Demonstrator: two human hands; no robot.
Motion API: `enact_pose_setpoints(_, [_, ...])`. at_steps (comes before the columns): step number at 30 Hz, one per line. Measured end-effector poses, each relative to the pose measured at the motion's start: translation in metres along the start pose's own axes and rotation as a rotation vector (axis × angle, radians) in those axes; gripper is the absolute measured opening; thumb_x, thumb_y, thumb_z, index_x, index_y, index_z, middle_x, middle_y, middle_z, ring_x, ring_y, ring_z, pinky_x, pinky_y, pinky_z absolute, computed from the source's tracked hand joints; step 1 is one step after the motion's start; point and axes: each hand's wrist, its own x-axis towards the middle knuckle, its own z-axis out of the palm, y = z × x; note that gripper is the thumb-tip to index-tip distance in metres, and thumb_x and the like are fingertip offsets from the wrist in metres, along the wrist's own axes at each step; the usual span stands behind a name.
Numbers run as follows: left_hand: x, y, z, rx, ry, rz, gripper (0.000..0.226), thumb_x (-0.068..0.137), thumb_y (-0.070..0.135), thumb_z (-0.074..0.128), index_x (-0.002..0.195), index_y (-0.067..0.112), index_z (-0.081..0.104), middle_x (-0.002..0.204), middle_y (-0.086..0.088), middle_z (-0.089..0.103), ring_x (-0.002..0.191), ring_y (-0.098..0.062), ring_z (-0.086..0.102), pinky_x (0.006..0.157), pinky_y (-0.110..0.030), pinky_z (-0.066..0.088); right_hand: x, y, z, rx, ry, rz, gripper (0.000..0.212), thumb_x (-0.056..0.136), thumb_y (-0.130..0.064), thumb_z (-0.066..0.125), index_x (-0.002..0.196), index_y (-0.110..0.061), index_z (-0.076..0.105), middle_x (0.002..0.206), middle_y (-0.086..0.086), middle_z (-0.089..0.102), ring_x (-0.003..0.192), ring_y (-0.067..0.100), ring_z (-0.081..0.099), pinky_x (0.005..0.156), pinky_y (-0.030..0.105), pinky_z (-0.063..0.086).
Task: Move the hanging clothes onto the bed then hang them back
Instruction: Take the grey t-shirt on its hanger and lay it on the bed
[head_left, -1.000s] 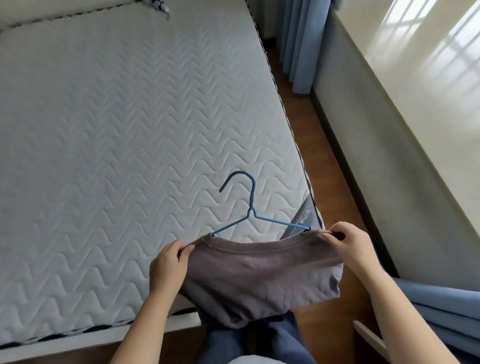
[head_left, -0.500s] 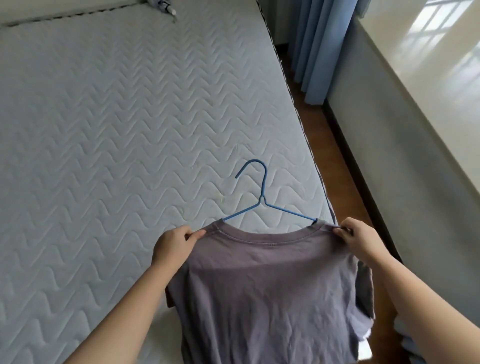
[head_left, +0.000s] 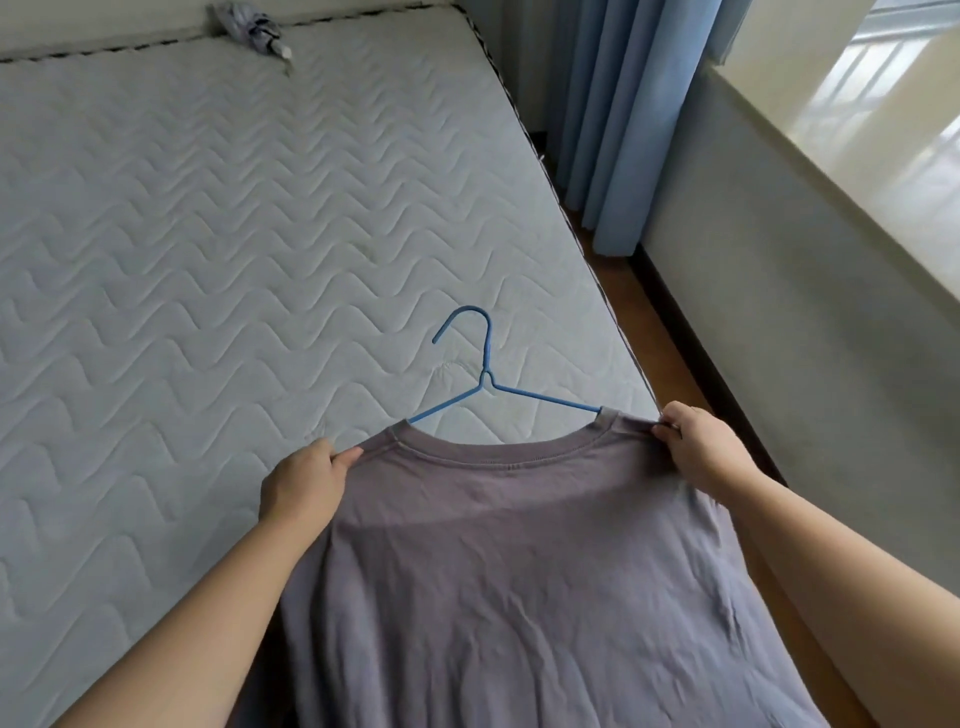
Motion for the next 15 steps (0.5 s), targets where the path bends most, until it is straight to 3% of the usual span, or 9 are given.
enact_pose_setpoints(5, [0.065, -0.006, 0.059, -0.027, -0.113, -0.119, 0.039, 0.094, 0.040, 0.040, 0.090, 0.004, 0.054, 0.110, -0.023, 0.062, 0.103, -0.037, 0.057, 0.083, -0.038, 0.044, 0.074, 0.005, 0.055, 0.107, -0.138, 0.131, 0.011, 0.093, -0.018, 0.049, 0.094, -0.010, 0.057, 0.108, 0.020, 0.062, 0.084, 0.023, 0.047, 0.071, 0.027, 0.034])
enact_pose_setpoints(7, [0.072, -0.011, 0.083, -0.017, -0.061, -0.138, 0.041, 0.093, 0.039, 0.042, 0.094, 0.002, 0.057, 0.108, -0.025, 0.063, 0.101, -0.039, 0.057, 0.081, -0.040, 0.044, 0.088, 0.013, 0.074, 0.165, -0.146, 0.165, 0.014, 0.093, -0.022, 0.050, 0.096, -0.010, 0.058, 0.110, 0.017, 0.063, 0.087, 0.022, 0.048, 0.073, 0.027, 0.033])
enact_pose_setpoints(10, [0.075, -0.018, 0.099, -0.076, 0.071, -0.119, 0.034, 0.091, 0.034, 0.049, 0.090, 0.003, 0.063, 0.101, -0.023, 0.066, 0.095, -0.041, 0.059, 0.072, -0.039, 0.042, 0.098, 0.021, 0.086, 0.179, -0.108, 0.156, 0.015, 0.091, -0.031, 0.051, 0.089, -0.017, 0.058, 0.098, 0.007, 0.063, 0.087, 0.021, 0.051, 0.074, 0.029, 0.035])
enact_pose_setpoints(15, [0.078, -0.019, 0.095, -0.129, 0.018, -0.126, 0.030, 0.090, 0.031, 0.053, 0.086, 0.003, 0.064, 0.097, -0.021, 0.068, 0.092, -0.039, 0.060, 0.064, -0.031, 0.031, 0.097, 0.021, 0.082, 0.197, -0.169, 0.131, 0.018, 0.092, -0.030, 0.051, 0.082, -0.016, 0.056, 0.083, -0.001, 0.057, 0.084, 0.019, 0.052, 0.072, 0.029, 0.034])
